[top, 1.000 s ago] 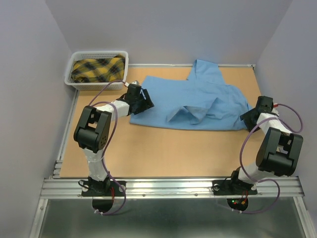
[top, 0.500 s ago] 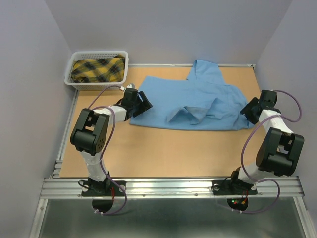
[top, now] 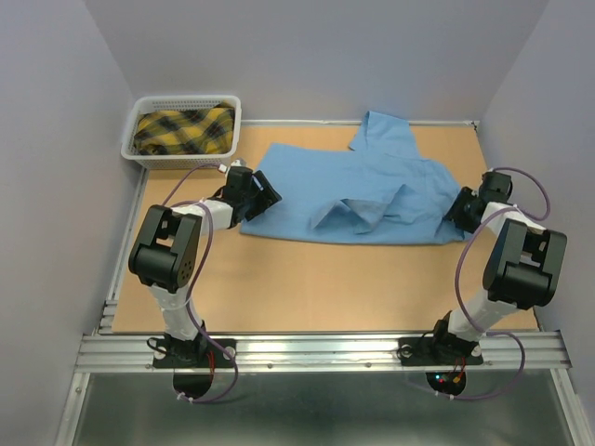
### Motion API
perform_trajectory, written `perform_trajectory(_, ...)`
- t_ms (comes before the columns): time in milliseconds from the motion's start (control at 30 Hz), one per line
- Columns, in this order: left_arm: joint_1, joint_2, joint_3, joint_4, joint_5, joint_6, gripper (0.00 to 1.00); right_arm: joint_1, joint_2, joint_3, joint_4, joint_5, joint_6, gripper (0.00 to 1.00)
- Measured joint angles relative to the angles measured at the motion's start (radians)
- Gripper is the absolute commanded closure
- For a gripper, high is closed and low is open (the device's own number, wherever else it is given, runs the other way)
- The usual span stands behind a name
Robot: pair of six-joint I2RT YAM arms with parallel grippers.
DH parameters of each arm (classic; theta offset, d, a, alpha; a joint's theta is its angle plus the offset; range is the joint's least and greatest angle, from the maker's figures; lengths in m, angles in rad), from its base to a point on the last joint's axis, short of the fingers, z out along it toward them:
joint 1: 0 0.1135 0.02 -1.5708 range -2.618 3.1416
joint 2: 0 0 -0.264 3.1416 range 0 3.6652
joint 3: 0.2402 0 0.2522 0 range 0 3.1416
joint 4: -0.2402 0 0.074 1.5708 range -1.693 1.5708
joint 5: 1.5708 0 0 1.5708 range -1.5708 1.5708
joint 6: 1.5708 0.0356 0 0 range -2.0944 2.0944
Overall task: Fold and stack the long sleeve shirts
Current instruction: Fold the shirt
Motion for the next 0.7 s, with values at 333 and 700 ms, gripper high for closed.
perform_trajectory(333,0.013,-0.002,-0.011,0.015,0.004,-0.008,0.21,-0.001,0.034,0.0,0.016,-0.145,-0.05,0.51)
perform_trajectory(700,0.014,-0.003,-0.013,0.018,0.005,-0.009,0.21,-0.003,0.042,-0.004,0.021,-0.132,-0.058,0.86)
